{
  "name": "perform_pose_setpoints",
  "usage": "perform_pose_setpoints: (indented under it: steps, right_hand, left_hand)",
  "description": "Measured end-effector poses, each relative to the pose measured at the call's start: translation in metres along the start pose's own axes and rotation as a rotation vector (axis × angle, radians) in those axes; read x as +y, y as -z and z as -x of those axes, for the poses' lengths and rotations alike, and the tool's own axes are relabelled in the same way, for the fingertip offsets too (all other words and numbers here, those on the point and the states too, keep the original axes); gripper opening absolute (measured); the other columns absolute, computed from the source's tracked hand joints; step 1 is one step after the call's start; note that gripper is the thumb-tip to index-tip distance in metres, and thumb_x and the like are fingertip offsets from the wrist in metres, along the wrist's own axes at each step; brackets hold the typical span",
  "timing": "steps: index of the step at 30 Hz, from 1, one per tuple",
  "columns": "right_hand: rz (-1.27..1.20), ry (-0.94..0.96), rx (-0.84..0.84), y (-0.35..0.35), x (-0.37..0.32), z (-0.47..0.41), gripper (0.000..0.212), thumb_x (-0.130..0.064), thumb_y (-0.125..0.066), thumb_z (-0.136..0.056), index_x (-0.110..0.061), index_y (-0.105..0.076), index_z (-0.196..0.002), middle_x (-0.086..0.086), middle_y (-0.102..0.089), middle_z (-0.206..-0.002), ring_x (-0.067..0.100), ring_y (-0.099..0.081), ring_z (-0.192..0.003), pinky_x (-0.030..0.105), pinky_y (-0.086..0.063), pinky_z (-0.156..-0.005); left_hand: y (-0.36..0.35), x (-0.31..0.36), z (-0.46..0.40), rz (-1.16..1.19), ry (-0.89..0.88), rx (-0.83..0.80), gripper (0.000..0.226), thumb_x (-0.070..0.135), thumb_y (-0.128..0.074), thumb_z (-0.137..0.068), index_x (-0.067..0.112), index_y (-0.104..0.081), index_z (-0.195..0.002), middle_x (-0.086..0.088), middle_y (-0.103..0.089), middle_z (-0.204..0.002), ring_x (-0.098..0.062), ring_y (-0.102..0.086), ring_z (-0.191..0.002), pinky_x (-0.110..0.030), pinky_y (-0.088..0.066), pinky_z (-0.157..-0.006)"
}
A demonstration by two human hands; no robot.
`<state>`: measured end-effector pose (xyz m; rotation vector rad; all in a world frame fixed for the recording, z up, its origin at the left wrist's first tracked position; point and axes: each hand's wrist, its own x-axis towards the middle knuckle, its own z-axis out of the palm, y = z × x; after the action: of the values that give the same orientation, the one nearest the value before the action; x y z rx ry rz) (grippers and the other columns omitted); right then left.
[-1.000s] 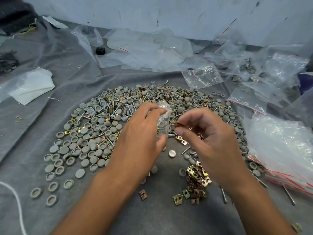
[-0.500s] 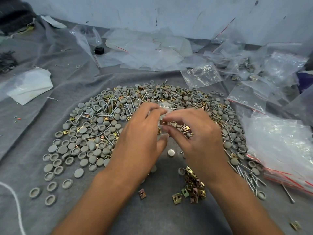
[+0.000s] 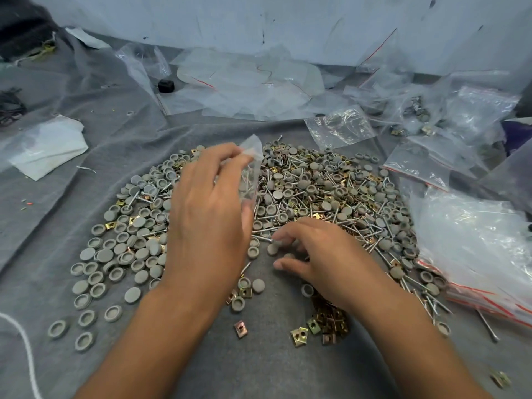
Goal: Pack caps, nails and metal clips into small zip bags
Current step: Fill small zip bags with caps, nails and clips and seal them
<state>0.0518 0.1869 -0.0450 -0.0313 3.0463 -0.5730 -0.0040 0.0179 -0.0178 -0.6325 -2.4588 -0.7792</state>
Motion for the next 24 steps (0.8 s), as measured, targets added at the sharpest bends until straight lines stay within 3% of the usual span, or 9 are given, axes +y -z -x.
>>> perform_pose_setpoints:
  steps: [3,8,11,14,18,20,22,24]
  right_hand:
    - [-0.003,0.005,-0.021,-0.002,-0.002,-0.001,0.022,-0.044,-0.07,-0.091,-0.044,-0.062,-0.111,-0.022,-0.055,-0.106,0.0,-0.054,-0.095,0.028,-0.052,-0.084]
    - [-0.042,0.018,-0.034,-0.004,-0.005,-0.001,0.011,-0.034,-0.066,-0.096,-0.036,-0.064,-0.107,-0.016,-0.054,-0.105,0.006,-0.055,-0.097,0.034,-0.052,-0.087]
    - [-0.12,0.03,-0.009,-0.001,-0.002,0.0,0.009,-0.031,-0.064,-0.097,-0.035,-0.063,-0.106,-0.019,-0.054,-0.105,-0.002,-0.054,-0.096,0.024,-0.05,-0.085]
    - [-0.242,0.043,0.208,0.011,0.0,0.005,0.01,-0.032,-0.063,-0.094,-0.036,-0.062,-0.104,-0.024,-0.054,-0.101,-0.009,-0.054,-0.094,0.008,-0.042,-0.079]
    - [-0.298,0.179,0.583,0.017,-0.01,0.006,0.014,-0.02,-0.069,-0.094,-0.02,-0.066,-0.108,-0.014,-0.058,-0.102,-0.011,-0.055,-0.093,0.003,-0.04,-0.082]
    - [-0.256,0.217,0.616,0.013,-0.016,0.003,0.015,-0.017,-0.068,-0.095,-0.014,-0.068,-0.109,-0.008,-0.059,-0.105,-0.005,-0.057,-0.096,0.008,-0.044,-0.085]
    - [-0.202,0.221,0.593,0.009,-0.019,0.001,0.018,-0.017,-0.066,-0.095,-0.012,-0.069,-0.112,-0.002,-0.062,-0.109,0.011,-0.062,-0.098,0.023,-0.051,-0.088]
    - [-0.184,0.199,0.591,0.007,-0.018,0.0,0.023,-0.015,-0.068,-0.094,-0.011,-0.07,-0.116,0.0,-0.064,-0.11,0.015,-0.063,-0.098,0.032,-0.054,-0.087]
  left_hand:
    - [-0.003,0.0,0.002,-0.006,-0.021,-0.128,0.06,0.006,-0.081,-0.077,0.01,-0.059,-0.133,-0.004,-0.056,-0.131,-0.022,-0.053,-0.119,-0.042,-0.045,-0.104]
    - [-0.006,-0.003,0.002,0.074,-0.044,-0.223,0.057,0.014,-0.078,-0.081,0.02,-0.057,-0.134,0.008,-0.053,-0.13,-0.012,-0.052,-0.118,-0.04,-0.048,-0.103]
    - [-0.007,-0.004,0.001,0.135,-0.031,-0.239,0.055,0.023,-0.073,-0.08,0.023,-0.058,-0.133,0.013,-0.052,-0.127,-0.004,-0.05,-0.103,-0.036,-0.051,-0.099]
    - [-0.008,-0.006,0.001,0.161,-0.031,-0.262,0.057,0.026,-0.074,-0.079,0.025,-0.058,-0.133,0.016,-0.052,-0.126,0.001,-0.045,-0.096,-0.03,-0.048,-0.101]
    - [-0.011,-0.005,0.001,0.16,-0.039,-0.287,0.059,0.028,-0.076,-0.079,0.026,-0.057,-0.135,0.017,-0.051,-0.126,0.003,-0.044,-0.092,-0.019,-0.042,-0.097]
    - [-0.012,-0.003,0.002,0.159,-0.049,-0.309,0.059,0.028,-0.076,-0.08,0.026,-0.057,-0.135,0.017,-0.05,-0.127,0.002,-0.043,-0.09,-0.018,-0.041,-0.095]
    - [-0.012,-0.002,0.002,0.146,-0.061,-0.312,0.06,0.029,-0.075,-0.079,0.025,-0.056,-0.136,0.017,-0.049,-0.127,0.002,-0.041,-0.088,-0.014,-0.038,-0.092]
    - [-0.011,-0.002,0.002,0.139,-0.059,-0.309,0.06,0.03,-0.072,-0.078,0.024,-0.057,-0.136,0.017,-0.049,-0.126,0.002,-0.042,-0.088,-0.012,-0.036,-0.091]
